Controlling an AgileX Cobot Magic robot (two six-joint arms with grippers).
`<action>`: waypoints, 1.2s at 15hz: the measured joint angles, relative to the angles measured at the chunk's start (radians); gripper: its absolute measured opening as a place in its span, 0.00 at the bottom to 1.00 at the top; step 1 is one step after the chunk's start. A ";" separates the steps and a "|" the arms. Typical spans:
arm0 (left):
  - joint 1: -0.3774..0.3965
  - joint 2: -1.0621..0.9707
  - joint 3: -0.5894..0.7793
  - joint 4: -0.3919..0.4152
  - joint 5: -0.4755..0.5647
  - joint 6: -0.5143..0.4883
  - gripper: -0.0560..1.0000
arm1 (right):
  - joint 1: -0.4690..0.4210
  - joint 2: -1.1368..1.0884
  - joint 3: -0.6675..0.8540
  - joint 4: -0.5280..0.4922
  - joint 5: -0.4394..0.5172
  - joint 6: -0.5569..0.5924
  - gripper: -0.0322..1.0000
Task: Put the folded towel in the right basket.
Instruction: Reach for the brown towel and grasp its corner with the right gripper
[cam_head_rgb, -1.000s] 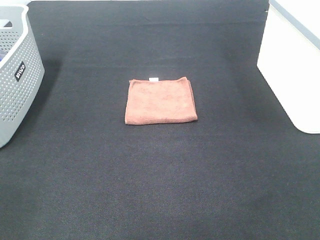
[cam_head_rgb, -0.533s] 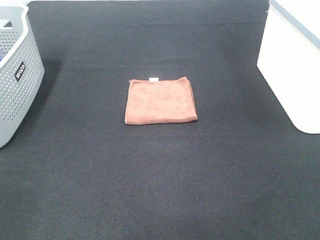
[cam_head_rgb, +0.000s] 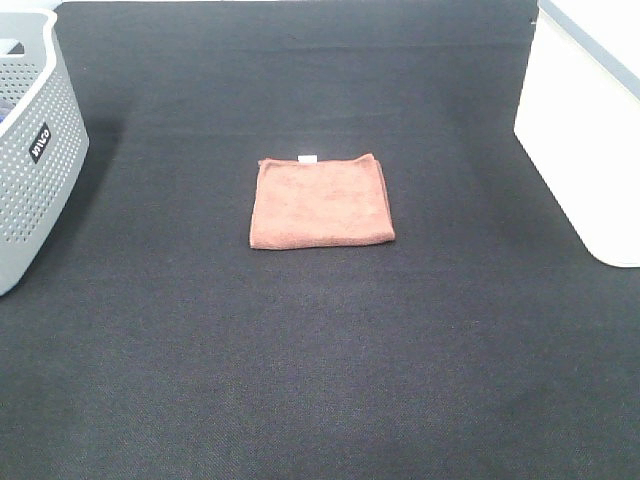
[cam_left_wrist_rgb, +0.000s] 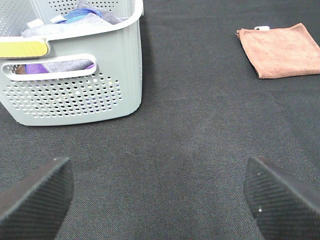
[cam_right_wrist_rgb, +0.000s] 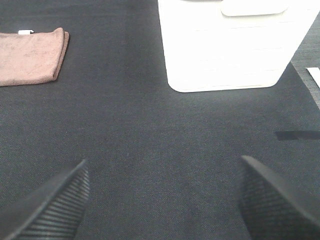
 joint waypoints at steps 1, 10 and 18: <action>0.000 0.000 0.000 0.000 0.000 0.000 0.88 | 0.000 0.000 0.000 0.000 0.000 0.000 0.76; 0.000 0.000 0.000 0.000 0.000 0.000 0.88 | 0.000 0.000 0.000 0.000 0.000 0.000 0.76; 0.000 0.000 0.000 0.000 0.000 0.000 0.88 | 0.000 0.000 0.000 0.000 0.000 0.000 0.76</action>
